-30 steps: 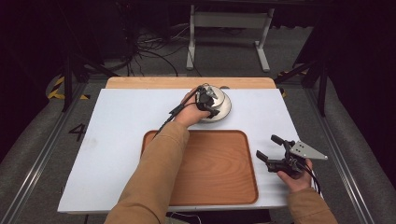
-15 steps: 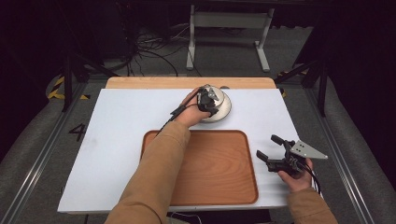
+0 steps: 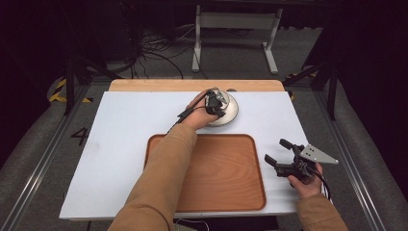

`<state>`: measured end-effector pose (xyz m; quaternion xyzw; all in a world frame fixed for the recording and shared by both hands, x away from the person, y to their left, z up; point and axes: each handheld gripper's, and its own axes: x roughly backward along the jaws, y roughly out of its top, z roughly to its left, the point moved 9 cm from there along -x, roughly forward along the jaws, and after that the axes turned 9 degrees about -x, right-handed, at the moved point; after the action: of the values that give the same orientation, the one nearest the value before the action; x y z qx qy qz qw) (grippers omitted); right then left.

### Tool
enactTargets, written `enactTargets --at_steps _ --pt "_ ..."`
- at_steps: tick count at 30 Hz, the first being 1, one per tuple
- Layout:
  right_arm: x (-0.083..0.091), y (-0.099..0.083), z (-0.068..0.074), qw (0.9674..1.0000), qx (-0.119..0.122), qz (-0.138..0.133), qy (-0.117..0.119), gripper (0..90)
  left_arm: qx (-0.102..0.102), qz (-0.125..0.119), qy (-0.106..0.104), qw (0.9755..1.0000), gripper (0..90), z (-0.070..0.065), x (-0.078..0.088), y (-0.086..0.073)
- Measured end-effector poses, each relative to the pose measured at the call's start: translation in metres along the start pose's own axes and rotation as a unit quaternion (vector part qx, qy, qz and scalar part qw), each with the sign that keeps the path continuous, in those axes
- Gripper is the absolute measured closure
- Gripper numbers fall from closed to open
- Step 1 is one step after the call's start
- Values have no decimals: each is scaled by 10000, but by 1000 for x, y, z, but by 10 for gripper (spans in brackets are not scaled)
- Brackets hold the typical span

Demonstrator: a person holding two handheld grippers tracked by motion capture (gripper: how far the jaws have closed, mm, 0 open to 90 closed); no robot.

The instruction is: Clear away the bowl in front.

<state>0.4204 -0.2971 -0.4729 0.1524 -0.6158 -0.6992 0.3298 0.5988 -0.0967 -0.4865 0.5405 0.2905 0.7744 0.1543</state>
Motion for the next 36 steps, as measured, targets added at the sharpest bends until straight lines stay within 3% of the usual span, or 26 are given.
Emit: enactTargets --at_steps 9,15,24,36 --pt "0 0 0 10000 -9 -8 -7 77 -221 257 -40 9994 824 -2 3 1" --pt "0 0 0 10000 -22 -5 -10 75 -253 336 12 9991 824 -1 4 3" --pt "0 0 -1 10000 -30 -7 -25 75 -160 290 9 9995 817 2 17 7" --pt "0 0 -1 10000 -35 -14 -38 74 -378 282 19 9989 816 -7 39 17"
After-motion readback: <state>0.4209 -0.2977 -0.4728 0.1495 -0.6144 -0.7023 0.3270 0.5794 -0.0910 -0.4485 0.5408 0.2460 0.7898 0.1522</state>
